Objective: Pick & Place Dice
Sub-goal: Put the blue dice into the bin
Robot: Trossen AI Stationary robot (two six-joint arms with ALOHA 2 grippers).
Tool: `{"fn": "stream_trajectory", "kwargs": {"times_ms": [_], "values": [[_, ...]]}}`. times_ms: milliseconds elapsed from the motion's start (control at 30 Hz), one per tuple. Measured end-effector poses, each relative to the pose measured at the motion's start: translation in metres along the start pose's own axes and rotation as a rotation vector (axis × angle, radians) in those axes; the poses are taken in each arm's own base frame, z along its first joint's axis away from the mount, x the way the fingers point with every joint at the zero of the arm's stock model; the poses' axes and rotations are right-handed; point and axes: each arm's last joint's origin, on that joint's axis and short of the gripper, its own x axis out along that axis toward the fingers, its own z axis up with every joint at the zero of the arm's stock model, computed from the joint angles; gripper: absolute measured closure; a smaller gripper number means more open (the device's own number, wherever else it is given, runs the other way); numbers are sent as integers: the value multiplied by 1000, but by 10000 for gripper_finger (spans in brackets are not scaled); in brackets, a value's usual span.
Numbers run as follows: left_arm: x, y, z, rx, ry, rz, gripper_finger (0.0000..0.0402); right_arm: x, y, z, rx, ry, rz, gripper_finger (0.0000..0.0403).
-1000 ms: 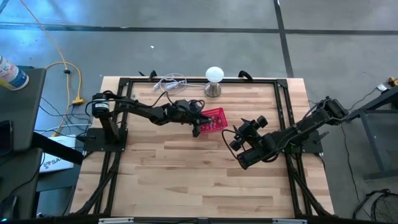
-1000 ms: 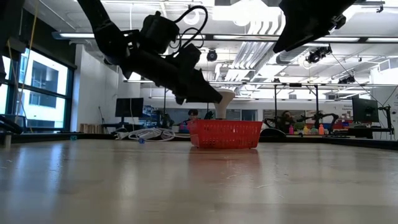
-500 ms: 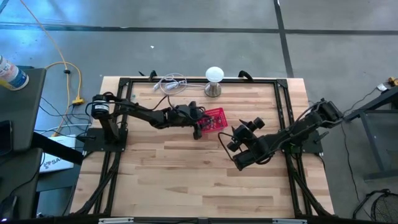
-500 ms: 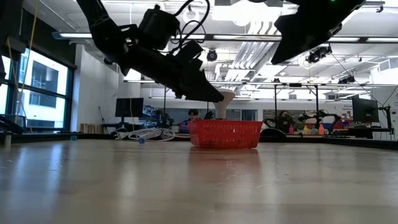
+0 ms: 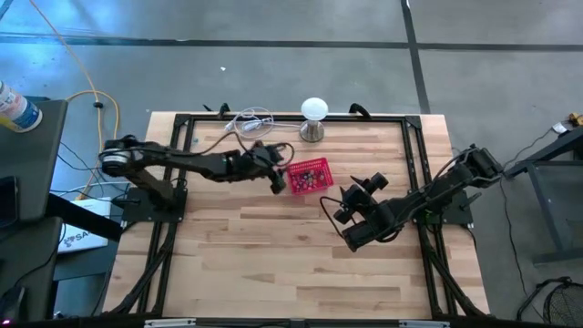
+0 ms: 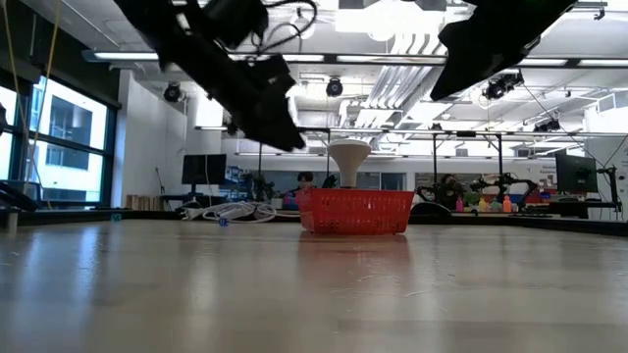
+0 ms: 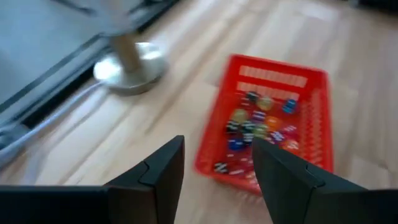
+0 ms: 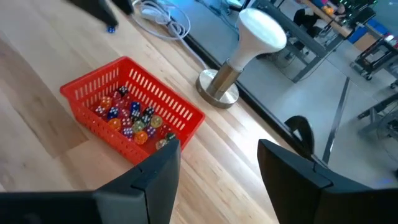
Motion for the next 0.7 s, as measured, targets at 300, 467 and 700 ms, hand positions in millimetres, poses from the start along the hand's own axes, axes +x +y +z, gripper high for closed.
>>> {"fn": "stream_trajectory", "kwargs": {"times_ms": [300,467,700], "values": [[-11,34,-18,-334,181,338,222,0,-1,1,-3,-21,-15,198],[-5,53,-29,-435,275,418,222,0,-1,1,-3,-20,-15,198],[7,66,-36,-479,299,485,222,0,-1,0,-6,-11,-11,198]]}}
